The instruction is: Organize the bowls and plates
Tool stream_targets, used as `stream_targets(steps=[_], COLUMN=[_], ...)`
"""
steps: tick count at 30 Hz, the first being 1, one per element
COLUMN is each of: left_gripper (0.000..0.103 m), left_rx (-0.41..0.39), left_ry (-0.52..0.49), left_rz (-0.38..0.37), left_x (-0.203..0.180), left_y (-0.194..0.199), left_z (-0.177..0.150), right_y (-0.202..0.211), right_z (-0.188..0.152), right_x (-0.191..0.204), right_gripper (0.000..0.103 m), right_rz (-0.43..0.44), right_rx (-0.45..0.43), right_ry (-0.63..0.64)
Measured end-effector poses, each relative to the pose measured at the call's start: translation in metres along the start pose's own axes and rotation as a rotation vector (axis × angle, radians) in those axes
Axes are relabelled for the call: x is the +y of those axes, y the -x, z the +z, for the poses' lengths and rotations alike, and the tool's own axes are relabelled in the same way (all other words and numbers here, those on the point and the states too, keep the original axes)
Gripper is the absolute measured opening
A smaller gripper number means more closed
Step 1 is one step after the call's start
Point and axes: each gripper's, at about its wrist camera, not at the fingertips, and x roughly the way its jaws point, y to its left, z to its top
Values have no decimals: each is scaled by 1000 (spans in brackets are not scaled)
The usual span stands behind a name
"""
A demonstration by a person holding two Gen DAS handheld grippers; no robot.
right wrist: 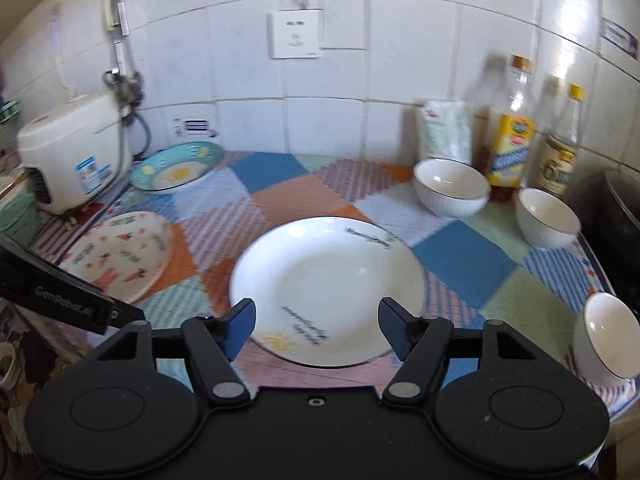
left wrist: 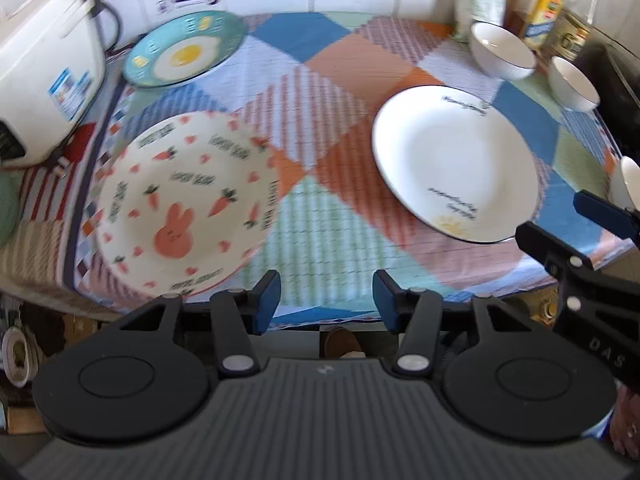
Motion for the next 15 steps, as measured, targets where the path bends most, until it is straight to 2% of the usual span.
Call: stream_targets(steps=[9,12,15], left_gripper=[57,57,60], left_rx=[-9,-9,-14], left_ry=[61,83,76], left_rz=[57,76,114], left_x=[49,67,83], left_y=[-3,-6,-7], left_z=[-12,-12,-9], right_y=[-11,-15,-28], right_z=[-3,-5,-11], right_x=[44,54,55], right_gripper=[73,73,84], right_rz=[125,124,118], right_rx=[8,-32,-88], right_ry=[58,41,-7])
